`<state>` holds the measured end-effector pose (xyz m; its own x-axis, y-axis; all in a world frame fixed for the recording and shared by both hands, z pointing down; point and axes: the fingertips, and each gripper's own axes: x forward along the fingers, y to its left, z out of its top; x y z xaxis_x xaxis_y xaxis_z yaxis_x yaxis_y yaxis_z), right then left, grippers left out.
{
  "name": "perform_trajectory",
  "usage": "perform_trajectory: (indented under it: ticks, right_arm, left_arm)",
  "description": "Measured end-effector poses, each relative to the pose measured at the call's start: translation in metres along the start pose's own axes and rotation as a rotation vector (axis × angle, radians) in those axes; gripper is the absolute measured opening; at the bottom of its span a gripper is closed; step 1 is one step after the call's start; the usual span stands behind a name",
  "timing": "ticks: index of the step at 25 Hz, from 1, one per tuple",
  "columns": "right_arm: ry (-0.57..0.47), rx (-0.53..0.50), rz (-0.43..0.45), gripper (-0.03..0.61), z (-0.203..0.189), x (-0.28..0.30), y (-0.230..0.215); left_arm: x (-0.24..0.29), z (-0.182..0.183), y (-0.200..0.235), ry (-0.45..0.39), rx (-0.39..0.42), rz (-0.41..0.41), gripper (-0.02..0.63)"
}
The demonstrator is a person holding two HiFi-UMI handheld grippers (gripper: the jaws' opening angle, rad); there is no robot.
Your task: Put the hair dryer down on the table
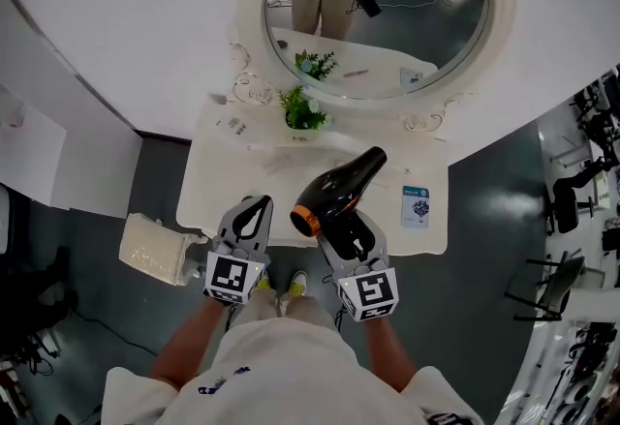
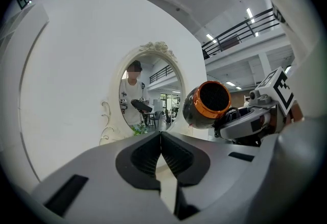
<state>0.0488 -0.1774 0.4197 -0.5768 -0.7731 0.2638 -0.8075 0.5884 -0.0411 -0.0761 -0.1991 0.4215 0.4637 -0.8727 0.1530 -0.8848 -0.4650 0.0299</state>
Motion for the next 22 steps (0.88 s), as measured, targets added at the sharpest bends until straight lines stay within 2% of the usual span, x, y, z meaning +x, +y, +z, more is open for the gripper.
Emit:
perform_trajectory:
  ticks: [5, 10, 22]
  right_arm:
    - [0.006, 0.002, 0.009, 0.301, -0.006, 0.009, 0.006]
    - [0.033, -0.001, -0.005, 0.301, -0.018, 0.016, 0.005]
    - [0.111, 0.029, -0.070, 0.301, -0.057, 0.023, -0.015]
  left_arm:
    - [0.003, 0.000, 0.005, 0.007, -0.007, 0.008, 0.008]
    - [0.007, -0.017, 0.010, 0.028, -0.010, 0.010, 0.008]
    - [0.028, -0.041, 0.010, 0.066, -0.030, 0.001, 0.008]
